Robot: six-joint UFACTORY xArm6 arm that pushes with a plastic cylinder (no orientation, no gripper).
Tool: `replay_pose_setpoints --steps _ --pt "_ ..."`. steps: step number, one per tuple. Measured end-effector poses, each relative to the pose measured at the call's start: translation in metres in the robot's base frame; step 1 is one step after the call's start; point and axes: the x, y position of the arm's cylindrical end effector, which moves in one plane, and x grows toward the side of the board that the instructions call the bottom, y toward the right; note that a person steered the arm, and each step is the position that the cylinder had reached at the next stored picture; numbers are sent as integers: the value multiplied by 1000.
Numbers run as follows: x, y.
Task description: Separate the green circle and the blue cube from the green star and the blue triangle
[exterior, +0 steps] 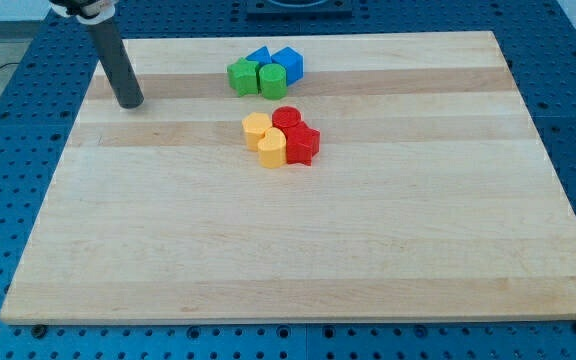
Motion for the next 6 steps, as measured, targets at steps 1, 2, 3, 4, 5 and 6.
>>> replay_pose_setpoints --steps 1,2,3,4,5,6 --pt "14 26" --pt "12 61" --pt "-1 103" --pt "-11 157" --pt "-11 221" --pt "-3 263"
